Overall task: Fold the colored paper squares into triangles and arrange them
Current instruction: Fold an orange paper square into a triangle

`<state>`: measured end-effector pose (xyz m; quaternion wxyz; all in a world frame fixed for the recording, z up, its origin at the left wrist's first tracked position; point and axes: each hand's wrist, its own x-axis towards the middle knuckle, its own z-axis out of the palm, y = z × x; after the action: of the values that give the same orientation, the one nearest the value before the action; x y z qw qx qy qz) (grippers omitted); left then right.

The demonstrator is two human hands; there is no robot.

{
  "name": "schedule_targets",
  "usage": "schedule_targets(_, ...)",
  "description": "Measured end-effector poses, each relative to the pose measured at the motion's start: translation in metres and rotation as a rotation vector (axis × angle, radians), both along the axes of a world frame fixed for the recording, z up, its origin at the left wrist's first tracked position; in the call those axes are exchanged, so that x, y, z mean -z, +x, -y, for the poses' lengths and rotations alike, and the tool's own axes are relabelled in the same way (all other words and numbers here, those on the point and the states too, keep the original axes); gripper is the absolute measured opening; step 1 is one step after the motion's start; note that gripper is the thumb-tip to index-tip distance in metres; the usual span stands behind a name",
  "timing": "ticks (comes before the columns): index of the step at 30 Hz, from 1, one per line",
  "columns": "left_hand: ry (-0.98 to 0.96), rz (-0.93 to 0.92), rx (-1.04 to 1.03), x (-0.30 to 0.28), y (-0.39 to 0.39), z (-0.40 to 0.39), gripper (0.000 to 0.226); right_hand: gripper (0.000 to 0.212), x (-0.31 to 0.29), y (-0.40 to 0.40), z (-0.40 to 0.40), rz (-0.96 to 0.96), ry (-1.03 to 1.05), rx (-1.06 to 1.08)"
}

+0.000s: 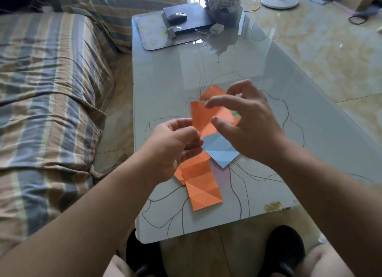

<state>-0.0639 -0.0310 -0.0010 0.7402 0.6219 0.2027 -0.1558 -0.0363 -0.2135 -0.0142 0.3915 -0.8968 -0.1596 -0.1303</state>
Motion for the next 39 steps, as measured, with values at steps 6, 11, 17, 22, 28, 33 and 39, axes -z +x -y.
schedule_targets(6,0.64,0.295,0.191,0.007,-0.001,-0.013,0.027,0.096,-0.004,0.003,0.01,-0.328,-0.349,-0.05)
schedule_targets(11,0.522,0.357,0.319,0.006,-0.003,-0.011,0.021,0.034,-0.001,0.004,0.005,-0.354,-0.09,-0.179)
schedule_targets(17,0.159,0.275,0.219,0.001,-0.003,-0.012,0.024,0.008,-0.01,0.003,0.008,-0.728,0.373,-0.156)
schedule_targets(22,-0.051,0.209,0.194,-0.001,-0.006,-0.01,0.036,0.01,-0.014,0.001,0.007,-0.963,0.568,-0.124)
schedule_targets(28,-0.132,0.179,0.135,-0.001,-0.005,-0.012,0.019,0.01,-0.013,0.001,0.004,-0.977,0.597,-0.112)
schedule_targets(33,-0.027,0.238,0.169,0.0,-0.005,-0.015,0.013,0.01,-0.014,-0.001,0.005,-0.891,0.462,-0.181)
schedule_targets(39,0.079,0.239,0.25,0.001,-0.006,-0.014,0.019,0.011,-0.01,-0.002,0.0,-0.817,0.378,-0.184)
